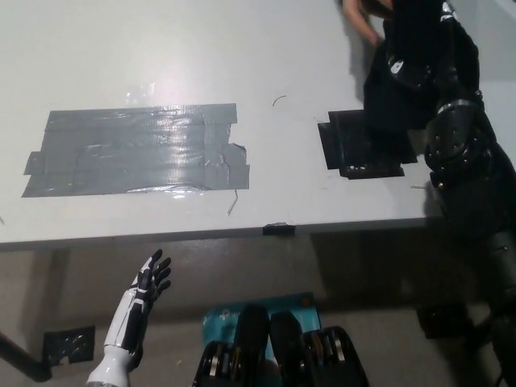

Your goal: A person hands a black t-shirt to the robot and rhe robot picks it up with its right hand and places it on the black spot on the desk infron tof it

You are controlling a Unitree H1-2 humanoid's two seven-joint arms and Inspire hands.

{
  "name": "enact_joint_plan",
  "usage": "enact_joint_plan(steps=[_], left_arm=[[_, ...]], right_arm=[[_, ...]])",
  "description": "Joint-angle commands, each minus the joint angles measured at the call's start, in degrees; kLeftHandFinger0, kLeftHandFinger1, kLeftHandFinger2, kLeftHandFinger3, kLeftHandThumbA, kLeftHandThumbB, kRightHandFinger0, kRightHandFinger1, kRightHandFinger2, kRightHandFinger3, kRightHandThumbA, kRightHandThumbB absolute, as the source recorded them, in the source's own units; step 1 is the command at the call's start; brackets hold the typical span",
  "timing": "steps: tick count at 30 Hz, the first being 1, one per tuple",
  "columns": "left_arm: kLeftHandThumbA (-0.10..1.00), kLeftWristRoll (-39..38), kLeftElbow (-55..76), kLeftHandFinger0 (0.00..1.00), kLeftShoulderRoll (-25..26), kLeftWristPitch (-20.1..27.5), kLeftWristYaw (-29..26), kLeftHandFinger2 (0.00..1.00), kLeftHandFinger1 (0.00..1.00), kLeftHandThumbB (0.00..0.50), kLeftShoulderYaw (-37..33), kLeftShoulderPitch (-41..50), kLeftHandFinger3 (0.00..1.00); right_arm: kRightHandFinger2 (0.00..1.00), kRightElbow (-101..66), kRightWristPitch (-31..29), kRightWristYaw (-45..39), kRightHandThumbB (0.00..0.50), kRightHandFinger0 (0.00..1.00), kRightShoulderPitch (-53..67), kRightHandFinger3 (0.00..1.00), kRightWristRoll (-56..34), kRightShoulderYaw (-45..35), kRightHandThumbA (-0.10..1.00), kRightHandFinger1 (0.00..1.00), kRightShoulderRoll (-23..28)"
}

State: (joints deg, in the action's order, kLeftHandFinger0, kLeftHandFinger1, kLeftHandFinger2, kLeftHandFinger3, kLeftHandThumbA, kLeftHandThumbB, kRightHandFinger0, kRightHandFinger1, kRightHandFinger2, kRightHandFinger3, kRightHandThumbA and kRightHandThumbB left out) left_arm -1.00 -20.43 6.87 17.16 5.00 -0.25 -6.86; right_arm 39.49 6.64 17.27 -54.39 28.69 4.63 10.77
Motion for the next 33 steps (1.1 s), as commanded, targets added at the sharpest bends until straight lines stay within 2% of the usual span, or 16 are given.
enact_joint_plan(steps=[1, 5, 9, 13, 15, 16, 18, 21, 24, 25, 26, 27, 29, 31, 32, 33], left_arm=[[1.00, 0.59, 0.83, 1.00, 0.69, 1.17, 0.75, 1.00, 1.00, 0.485, -0.48, -1.35, 1.00], [1.00, 0.27, -0.38, 1.00, 0.79, 2.92, 1.40, 1.00, 1.00, 0.466, -0.70, -1.78, 1.00], [1.00, 0.20, -0.67, 1.00, 0.96, 2.79, 1.39, 1.00, 1.00, 0.495, -0.57, -1.99, 1.00], [1.00, 0.47, -1.08, 1.00, 0.94, 2.95, 1.15, 1.00, 1.00, 0.495, -0.54, -2.06, 1.00], [1.00, 0.02, -1.26, 0.99, 0.81, 2.67, 1.55, 1.00, 1.00, 0.500, -0.52, -1.87, 1.00], [1.00, 0.20, -1.27, 0.97, 0.69, 2.45, 1.43, 1.00, 1.00, 0.500, -0.51, -1.78, 1.00], [1.00, 0.29, -1.47, 0.95, 0.57, 2.57, 1.31, 1.00, 1.00, 0.500, -0.45, -1.73, 1.00], [1.00, 0.47, -1.85, 0.93, 0.57, 2.97, 1.17, 1.00, 1.00, 0.493, -0.44, -1.88, 1.00], [1.00, 0.61, -1.59, 0.92, 0.23, 2.57, 1.06, 1.00, 1.00, 0.487, -0.57, -1.72, 1.00], [1.00, 0.60, -1.73, 0.92, 0.16, 2.64, 1.07, 1.00, 1.00, 0.488, -0.59, -1.77, 1.00], [1.00, 0.39, -1.78, 0.91, 0.05, 2.61, 1.18, 1.00, 1.00, 0.498, -0.57, -1.78, 1.00], [1.00, -0.13, -1.73, 0.90, -0.09, 2.58, 1.40, 1.00, 1.00, 0.498, -0.46, -1.81, 1.00], [1.00, -0.18, -1.29, 0.89, 0.01, 2.22, 1.46, 1.00, 0.98, 0.500, -0.42, -1.66, 1.00], [1.00, 0.22, -1.23, 0.88, 0.15, 2.03, 1.33, 1.00, 0.97, 0.500, -0.48, -2.02, 1.00], [1.00, 0.29, -1.28, 0.87, 0.13, 1.95, 1.22, 1.00, 0.96, 0.500, -0.44, -2.20, 1.00], [1.00, 0.19, -1.27, 0.87, 0.15, 1.91, 1.25, 1.00, 0.96, 0.500, -0.39, -2.23, 1.00]], right_arm=[[0.91, -10.00, -3.25, 2.32, 0.128, 0.00, -2.75, 0.98, 0.95, -0.02, -0.10, 0.49, 2.29], [0.83, -21.04, -1.77, 0.73, 0.127, 0.00, -2.61, 1.00, 3.27, 0.66, -0.10, 0.47, 3.79], [0.85, -24.13, -1.83, -2.28, 0.199, 0.00, -3.28, 1.00, 4.38, 2.57, -0.10, 0.49, 5.15], [0.87, -21.03, -5.93, -4.94, 0.167, 0.01, -3.88, 0.98, 6.12, 7.28, -0.10, 0.50, 7.33], [0.92, -17.67, -8.63, -6.26, 0.179, 0.07, -3.66, 0.95, 6.01, 9.66, -0.10, 0.54, 8.53], [0.89, -15.10, -9.29, -8.87, 0.167, 0.23, -3.39, 0.88, 5.15, 11.11, -0.10, 0.55, 9.04], [0.83, -10.50, -11.44, -10.59, 0.183, 0.09, -3.18, 0.81, 4.82, 13.33, -0.10, 0.48, 9.23], [0.86, -5.22, -13.60, -10.38, 0.167, 0.01, -3.22, 0.85, 6.02, 16.24, -0.10, 0.45, 9.11], [0.94, 1.41, -13.25, -13.02, 0.087, 0.00, -2.88, 0.87, 8.70, 21.14, -0.10, 0.48, 9.00], [0.98, 2.68, -13.37, -13.01, 0.227, 0.04, -3.04, 0.87, 9.24, 22.15, -0.10, 0.52, 9.07], [0.93, 4.28, -13.58, -13.01, 0.140, 0.01, -3.25, 0.85, 9.63, 23.18, -0.10, 0.48, 9.10], [0.92, 8.18, -13.01, -14.18, 0.125, 0.00, -3.78, 0.80, 10.11, 24.63, -0.10, 0.47, 8.63], [0.87, 11.72, -13.11, -14.58, 0.169, 0.01, -4.34, 0.75, 9.44, 25.25, -0.10, 0.49, 8.23], [0.76, 14.43, -12.60, -15.07, 0.189, 0.08, -5.11, 0.68, 8.41, 25.00, -0.07, 0.49, 8.18], [1.00, 15.04, -10.22, -19.70, 0.291, 0.52, -5.99, 1.00, 7.11, 24.75, 0.21, 0.96, 8.35], [1.00, 14.90, -8.65, -23.02, 0.307, 0.74, -6.50, 1.00, 6.51, 24.75, 0.27, 1.00, 8.48]])
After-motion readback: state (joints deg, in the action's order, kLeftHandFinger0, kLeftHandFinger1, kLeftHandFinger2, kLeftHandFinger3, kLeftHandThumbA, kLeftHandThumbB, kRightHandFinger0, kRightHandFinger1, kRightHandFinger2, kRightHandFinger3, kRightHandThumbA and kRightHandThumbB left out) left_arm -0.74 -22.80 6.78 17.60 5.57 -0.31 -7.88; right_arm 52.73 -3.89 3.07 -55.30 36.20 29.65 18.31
